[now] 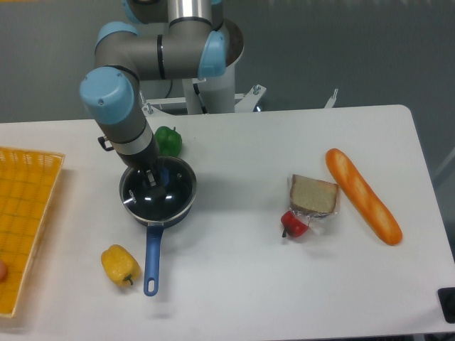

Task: Open the lid

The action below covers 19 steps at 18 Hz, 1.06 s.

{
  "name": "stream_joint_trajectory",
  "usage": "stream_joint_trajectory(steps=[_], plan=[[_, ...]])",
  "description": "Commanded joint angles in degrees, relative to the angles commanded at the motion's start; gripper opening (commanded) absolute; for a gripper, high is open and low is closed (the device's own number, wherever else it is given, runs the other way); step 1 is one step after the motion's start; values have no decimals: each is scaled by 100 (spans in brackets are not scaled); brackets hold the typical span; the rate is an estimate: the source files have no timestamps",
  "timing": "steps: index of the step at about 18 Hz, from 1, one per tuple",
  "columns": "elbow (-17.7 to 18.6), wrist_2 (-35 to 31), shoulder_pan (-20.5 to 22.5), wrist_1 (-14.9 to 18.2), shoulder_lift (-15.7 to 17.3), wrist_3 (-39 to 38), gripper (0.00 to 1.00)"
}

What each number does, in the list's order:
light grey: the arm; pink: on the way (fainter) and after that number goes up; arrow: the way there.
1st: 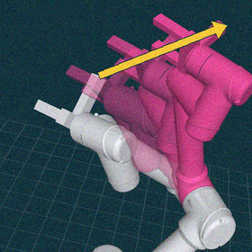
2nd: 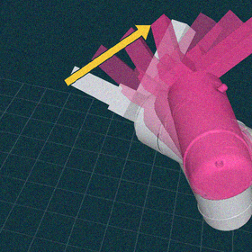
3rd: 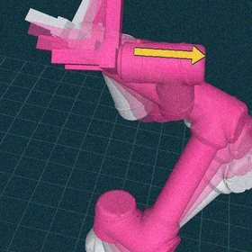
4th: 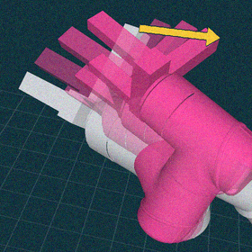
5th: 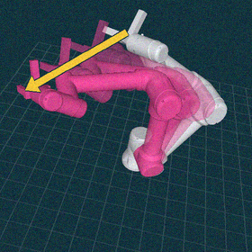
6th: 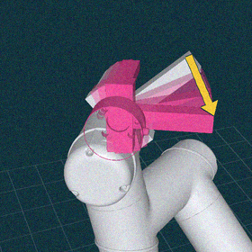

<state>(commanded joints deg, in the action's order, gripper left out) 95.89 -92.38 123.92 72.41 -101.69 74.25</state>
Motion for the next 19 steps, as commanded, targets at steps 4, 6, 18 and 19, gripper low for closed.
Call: stream_joint_trajectory(steps=[4, 6, 18, 19], plan=[[-272, 10, 255, 360, 62, 379, 56], [-465, 10, 404, 606, 97, 589, 56], [-624, 36, 669, 853, 220, 951, 57], [-616, 36, 669, 845, 220, 951, 57]])
